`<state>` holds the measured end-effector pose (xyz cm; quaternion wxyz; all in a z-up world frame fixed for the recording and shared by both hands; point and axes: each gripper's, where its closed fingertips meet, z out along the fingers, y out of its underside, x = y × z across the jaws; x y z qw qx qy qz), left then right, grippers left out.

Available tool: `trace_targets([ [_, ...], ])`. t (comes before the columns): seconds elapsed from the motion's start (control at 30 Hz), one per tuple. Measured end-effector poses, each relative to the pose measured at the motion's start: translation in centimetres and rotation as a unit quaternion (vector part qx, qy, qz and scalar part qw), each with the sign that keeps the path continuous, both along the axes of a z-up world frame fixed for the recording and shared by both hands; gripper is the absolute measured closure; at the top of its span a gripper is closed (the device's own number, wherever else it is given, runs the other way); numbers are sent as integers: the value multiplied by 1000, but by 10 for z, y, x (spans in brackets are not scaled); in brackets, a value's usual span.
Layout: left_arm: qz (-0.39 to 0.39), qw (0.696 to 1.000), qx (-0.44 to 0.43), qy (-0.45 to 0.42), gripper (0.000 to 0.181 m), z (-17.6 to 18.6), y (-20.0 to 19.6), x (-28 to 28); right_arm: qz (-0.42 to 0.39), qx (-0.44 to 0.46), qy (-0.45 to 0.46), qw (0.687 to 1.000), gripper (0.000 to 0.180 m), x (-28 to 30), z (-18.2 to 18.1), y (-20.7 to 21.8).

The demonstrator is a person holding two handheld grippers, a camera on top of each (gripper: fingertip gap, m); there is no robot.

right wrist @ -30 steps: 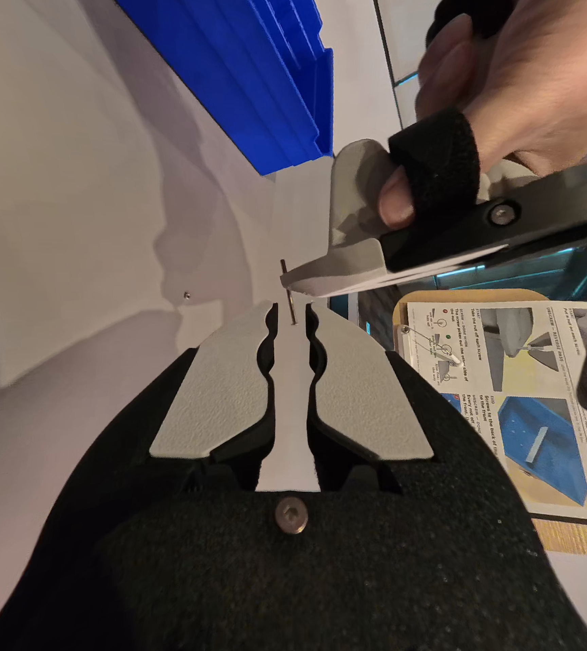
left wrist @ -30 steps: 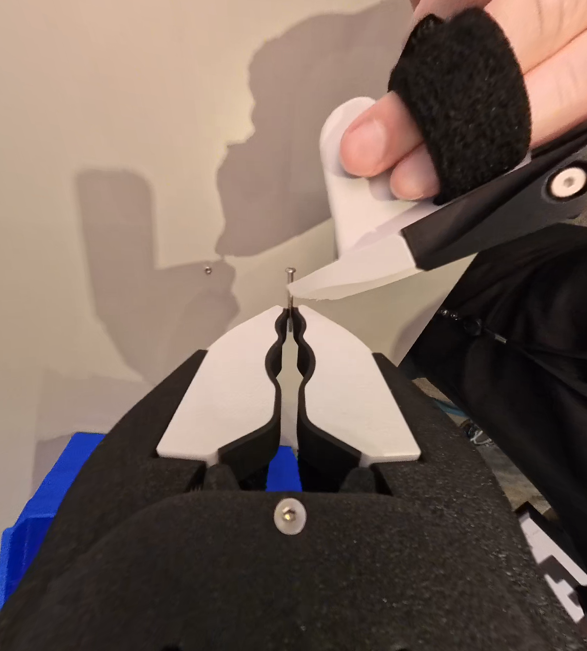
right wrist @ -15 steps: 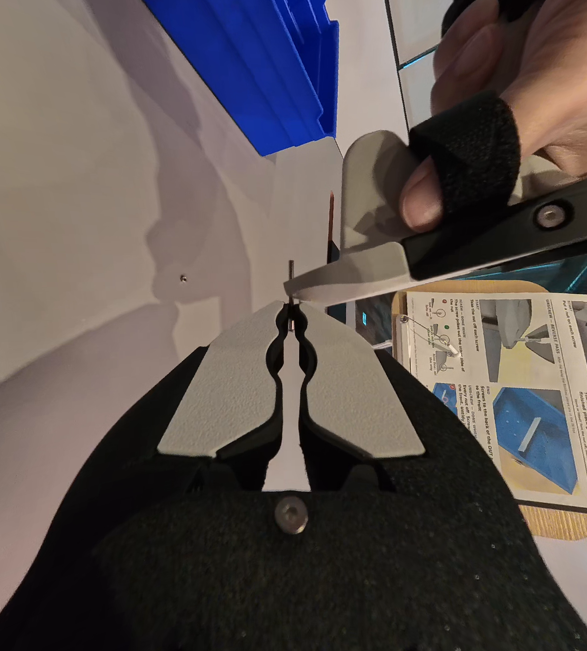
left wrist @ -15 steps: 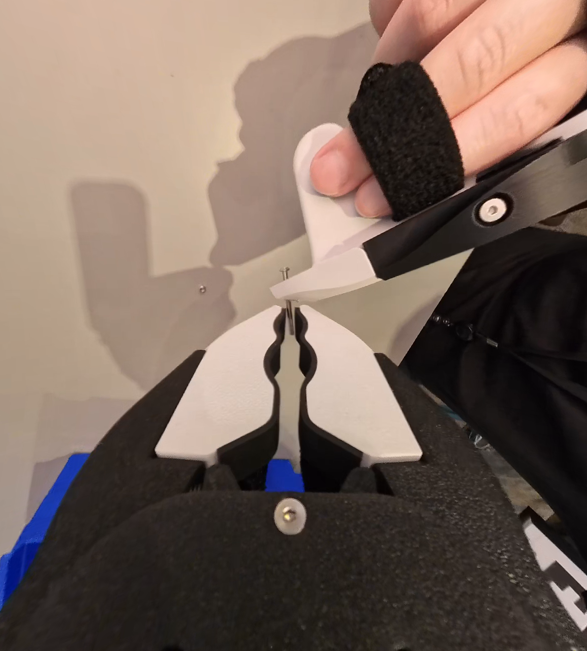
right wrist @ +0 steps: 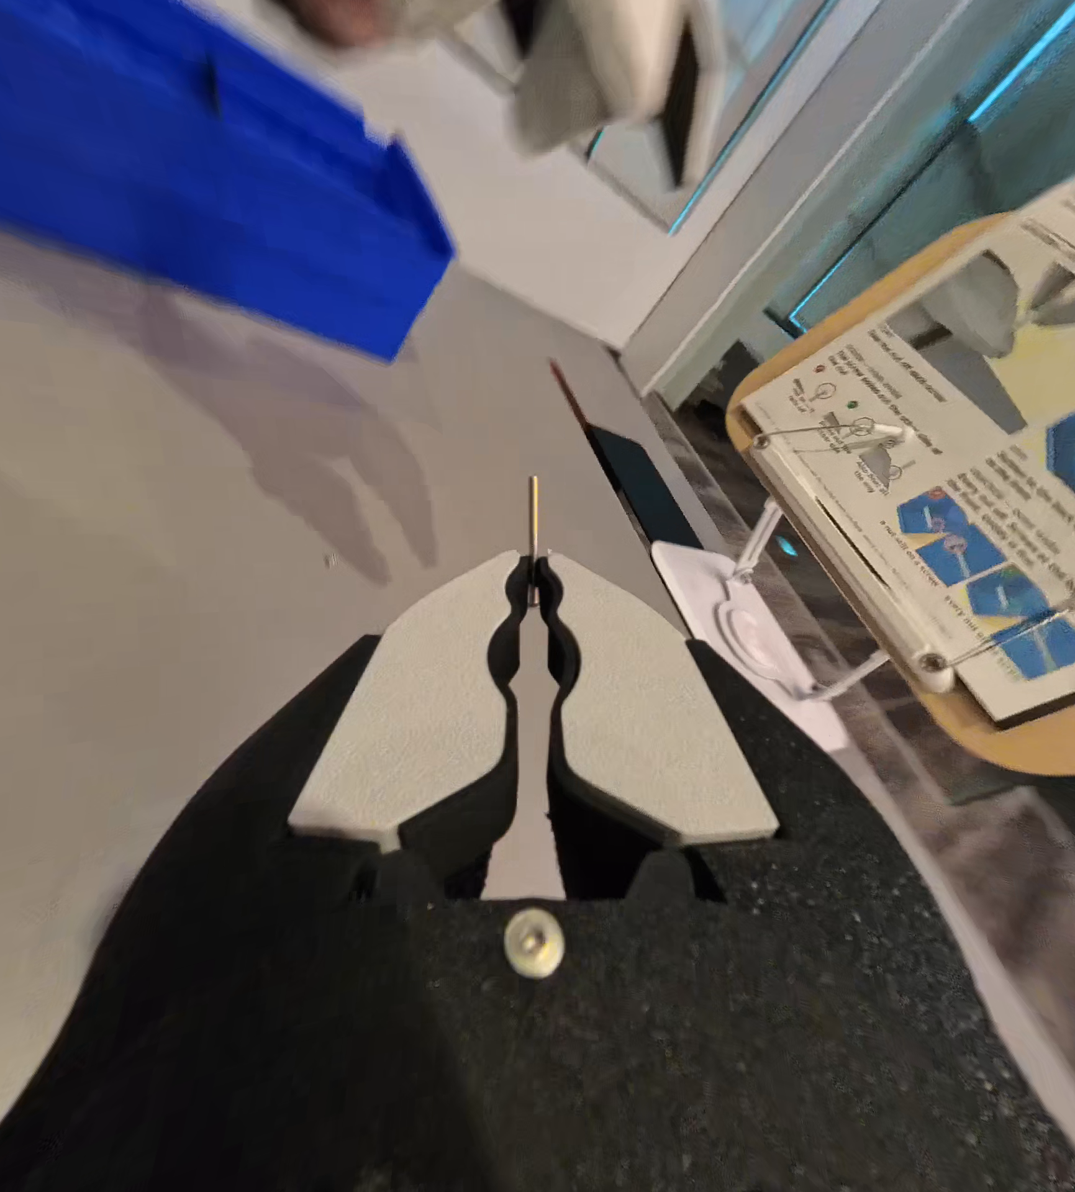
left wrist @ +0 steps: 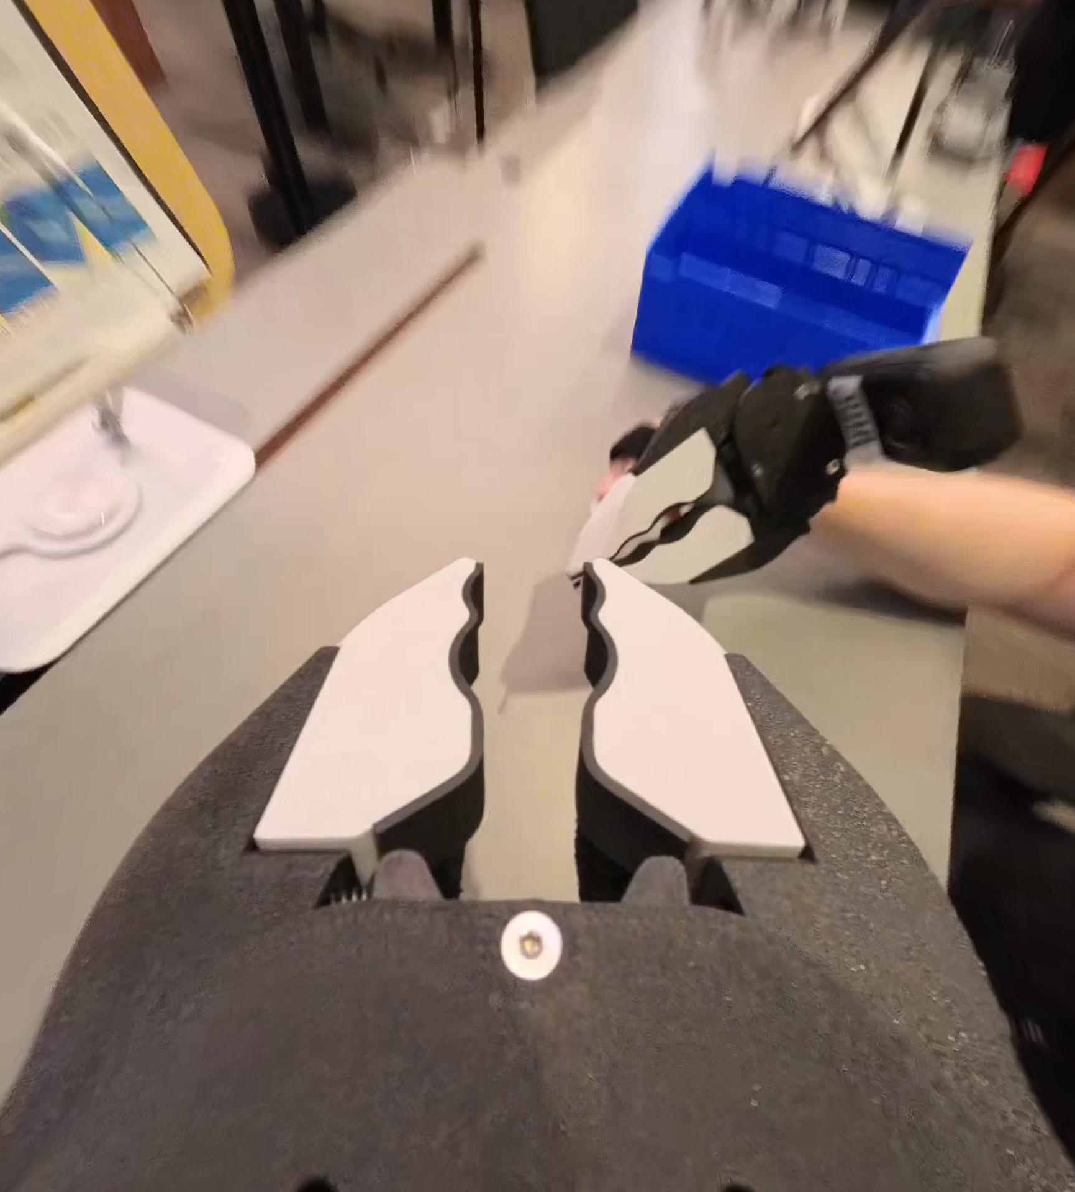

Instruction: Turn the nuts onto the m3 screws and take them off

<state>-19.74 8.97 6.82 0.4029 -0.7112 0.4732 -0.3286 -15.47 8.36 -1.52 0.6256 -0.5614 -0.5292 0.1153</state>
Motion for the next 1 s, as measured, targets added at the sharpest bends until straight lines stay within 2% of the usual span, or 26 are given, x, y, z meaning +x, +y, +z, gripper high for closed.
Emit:
trace_targets([
  [0.1, 4, 993, 17, -118, 153, 1, -11, -2, 25, -32, 96, 994, 178, 5, 29, -3],
  [0.2, 2, 979, 99, -178, 153, -5, -23, 0, 64, -59, 158, 984, 177, 1, 53, -11],
  [0.27, 11, 966, 156, -206, 155, -6, -29, 2, 113, -110, 215, 964, 177, -5, 69, -20],
  [0.37, 24, 960, 202, -190, 162, -11, -32, 11, 188, -188, 275, 924, 178, -13, 87, -34],
  [0.4, 18, 961, 200, -192, 161, -9, -35, 14, 200, -197, 281, 918, 178, -14, 90, -36],
  [0.53, 9, 955, 154, -253, 162, 11, -40, 13, 200, -187, 253, 928, 178, -16, 86, -37],
  [0.63, -21, 946, 128, -296, 162, 26, -48, 14, 225, -207, 261, 916, 178, -21, 87, -42],
  [0.77, -38, 948, 115, -293, 162, 26, -53, 22, 245, -217, 276, 904, 178, -22, 91, -42],
  [1.0, -37, 954, 121, -273, 163, 15, -49, 31, 252, -206, 252, 911, 178, -26, 87, -45],
])
